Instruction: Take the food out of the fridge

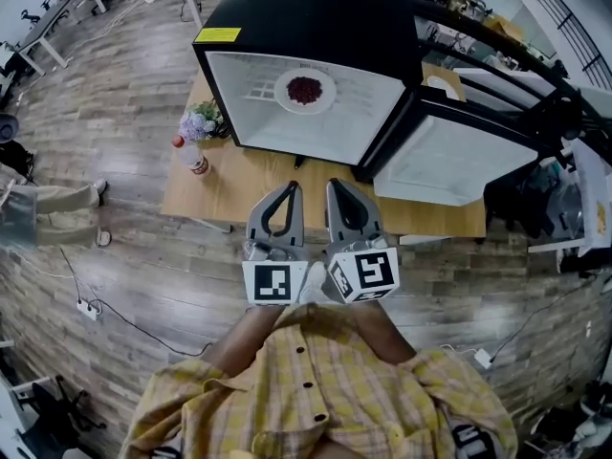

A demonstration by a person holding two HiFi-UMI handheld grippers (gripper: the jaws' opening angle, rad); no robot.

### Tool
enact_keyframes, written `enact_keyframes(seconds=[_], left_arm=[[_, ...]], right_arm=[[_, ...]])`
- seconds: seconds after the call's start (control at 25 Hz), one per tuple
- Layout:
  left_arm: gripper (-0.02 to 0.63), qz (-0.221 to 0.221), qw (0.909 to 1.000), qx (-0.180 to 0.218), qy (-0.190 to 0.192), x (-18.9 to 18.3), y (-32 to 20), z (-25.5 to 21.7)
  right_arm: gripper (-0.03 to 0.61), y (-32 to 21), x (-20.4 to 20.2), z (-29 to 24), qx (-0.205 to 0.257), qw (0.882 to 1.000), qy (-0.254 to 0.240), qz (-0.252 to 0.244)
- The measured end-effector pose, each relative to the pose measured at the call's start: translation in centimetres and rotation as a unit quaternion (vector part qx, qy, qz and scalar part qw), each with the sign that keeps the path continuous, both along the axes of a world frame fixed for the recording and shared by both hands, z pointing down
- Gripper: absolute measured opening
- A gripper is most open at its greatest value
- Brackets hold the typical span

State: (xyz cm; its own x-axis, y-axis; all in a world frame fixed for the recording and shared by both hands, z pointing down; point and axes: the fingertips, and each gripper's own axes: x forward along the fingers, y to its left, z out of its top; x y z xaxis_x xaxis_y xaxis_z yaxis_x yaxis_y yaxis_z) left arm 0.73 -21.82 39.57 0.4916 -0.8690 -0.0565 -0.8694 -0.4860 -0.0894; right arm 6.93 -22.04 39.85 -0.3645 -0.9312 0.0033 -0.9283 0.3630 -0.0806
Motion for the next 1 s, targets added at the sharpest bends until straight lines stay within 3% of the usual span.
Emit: enact_keyframes(seconds=[0.6, 0.88, 1.0], left_arm=[[0.008, -0.048, 0.9986, 0.000, -0.024, 0.9, -4.7, -0.6], [0.008, -0.051, 0.9984, -0.002, -0.026, 1.3, -5.5, -0.2], [0.008, -0.042, 0.9988, 0.002, -0.023, 1.4, -6.2, -0.2]], right_arm=[[0.008, -5.4, 1.2, 0.2, -0.011, 0.998, -0.048, -0.043], [0.008, -6.3, 1.6, 1.1, -0.022, 0.997, -0.062, -0.045], [0.008, -7.0, 1.8, 1.3, -0.031, 0.994, -0.100, -0.040]])
